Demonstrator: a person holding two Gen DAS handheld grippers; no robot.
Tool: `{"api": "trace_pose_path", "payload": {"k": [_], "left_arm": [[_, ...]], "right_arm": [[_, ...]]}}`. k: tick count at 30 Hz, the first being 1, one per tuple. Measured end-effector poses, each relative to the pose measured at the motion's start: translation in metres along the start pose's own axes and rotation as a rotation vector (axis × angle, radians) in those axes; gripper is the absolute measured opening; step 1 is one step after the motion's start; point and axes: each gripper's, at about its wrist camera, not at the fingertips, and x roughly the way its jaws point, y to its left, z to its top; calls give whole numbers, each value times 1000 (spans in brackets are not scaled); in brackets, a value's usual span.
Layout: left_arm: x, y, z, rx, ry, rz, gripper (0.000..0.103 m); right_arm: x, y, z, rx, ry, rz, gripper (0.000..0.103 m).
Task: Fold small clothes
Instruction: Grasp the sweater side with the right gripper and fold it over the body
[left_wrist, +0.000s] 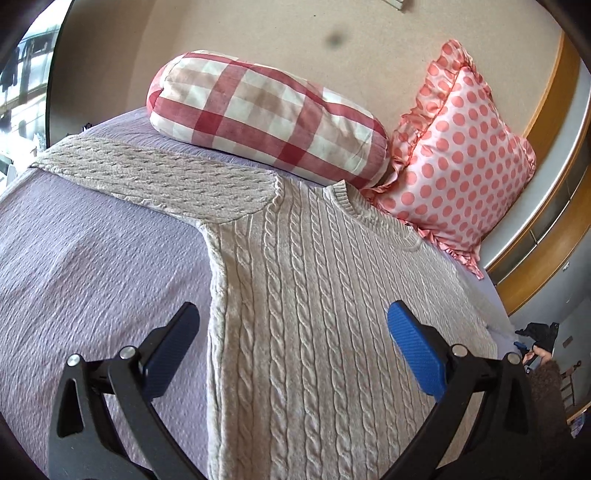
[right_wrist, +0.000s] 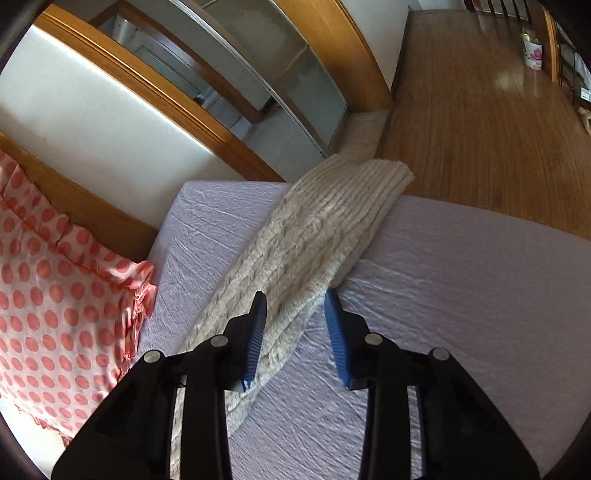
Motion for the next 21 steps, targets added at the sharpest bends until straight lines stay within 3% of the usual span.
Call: {"api": "trace_pose_path", "payload": {"k": [1, 3, 5, 7, 10, 13, 16, 19, 21], "left_arm": [[2, 5, 3, -15, 9, 0, 101], [2, 14, 7, -37, 25, 1, 101], [-4, 24, 13, -52, 26, 7, 101], [-14, 34, 19, -45, 8, 52, 101], [-30, 51, 34, -55, -45, 139, 101], [-41, 73, 53, -87, -87, 215, 101], [-37, 101, 73, -171, -91, 227, 101], [-24, 132, 89, -272, -70, 218, 101], [-14, 154, 97, -336, -49, 214, 101]], "right_arm": [[5, -1, 2, -6, 0, 1, 13], [5, 1, 3, 7, -11, 32, 11], [-18, 20, -2, -70, -82, 76, 10], [-44, 58, -16, -202, -139, 147, 10], [-85, 131, -59, -389, -137, 327, 10], [-116, 208, -128, -576, -48, 541, 10], [-127, 275, -223, -783, 102, 698, 10], [-106, 315, -318, -978, 328, 692, 12], [-95, 319, -351, -1013, 429, 652, 17]]}}
